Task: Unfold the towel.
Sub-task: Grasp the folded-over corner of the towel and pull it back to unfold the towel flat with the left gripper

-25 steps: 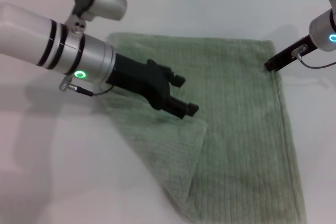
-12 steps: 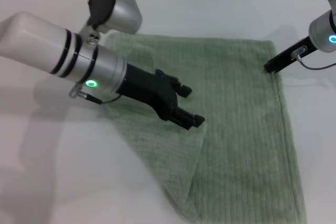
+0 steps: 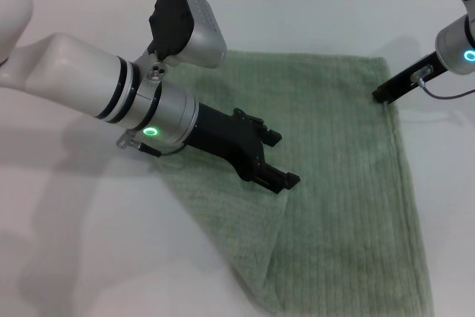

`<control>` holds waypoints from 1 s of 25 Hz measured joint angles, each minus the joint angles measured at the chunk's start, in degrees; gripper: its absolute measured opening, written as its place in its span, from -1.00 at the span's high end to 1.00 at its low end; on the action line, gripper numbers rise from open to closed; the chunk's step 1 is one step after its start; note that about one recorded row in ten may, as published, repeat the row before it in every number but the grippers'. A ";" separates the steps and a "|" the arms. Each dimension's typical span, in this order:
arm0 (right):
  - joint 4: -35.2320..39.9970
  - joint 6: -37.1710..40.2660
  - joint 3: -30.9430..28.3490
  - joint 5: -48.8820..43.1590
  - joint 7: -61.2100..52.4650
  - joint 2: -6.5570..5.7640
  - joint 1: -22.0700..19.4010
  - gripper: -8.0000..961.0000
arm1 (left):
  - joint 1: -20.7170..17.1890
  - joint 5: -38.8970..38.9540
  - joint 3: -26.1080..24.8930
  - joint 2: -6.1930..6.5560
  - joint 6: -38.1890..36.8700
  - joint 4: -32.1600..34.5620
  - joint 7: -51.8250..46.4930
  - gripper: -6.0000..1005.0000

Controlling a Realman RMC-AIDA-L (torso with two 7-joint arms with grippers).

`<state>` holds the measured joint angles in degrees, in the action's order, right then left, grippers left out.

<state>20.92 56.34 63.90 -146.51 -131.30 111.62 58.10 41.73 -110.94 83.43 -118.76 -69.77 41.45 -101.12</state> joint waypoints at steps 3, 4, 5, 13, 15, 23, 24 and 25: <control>0.00 0.00 0.00 0.00 0.00 0.02 0.00 0.86 | 0.33 0.52 0.69 -0.13 1.12 -1.12 0.06 -0.71; 0.00 -0.08 0.00 0.00 0.00 0.06 0.00 0.86 | 0.49 0.94 1.61 -0.17 2.03 -1.66 0.09 -0.71; 0.00 -0.08 0.00 0.00 0.00 0.06 0.00 0.86 | 0.49 0.94 1.61 -0.17 2.03 -1.66 0.09 -0.71; 0.00 -0.34 0.00 0.00 0.00 0.09 0.00 0.86 | 0.55 2.23 3.63 -0.33 3.07 -2.01 0.14 -0.71; 0.00 -0.35 0.00 0.00 0.00 0.09 0.00 0.86 | 0.55 2.71 4.36 -0.34 3.47 -2.01 0.14 -0.71; 0.00 -0.38 0.00 0.00 0.00 0.00 0.00 0.85 | 0.54 2.82 5.93 -0.33 5.26 -2.08 0.14 -0.71; 0.00 -0.38 0.00 0.00 0.00 0.00 0.00 0.85 | 0.54 2.83 5.94 -0.33 5.38 -2.11 0.14 -0.71; 0.00 -0.38 0.00 0.00 0.00 0.00 0.00 0.85 | 0.54 2.84 5.96 -0.33 5.50 -2.16 0.14 -0.71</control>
<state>20.92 55.96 63.90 -146.51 -131.30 111.62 58.09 42.27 -108.10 89.40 -119.09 -64.28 39.30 -100.98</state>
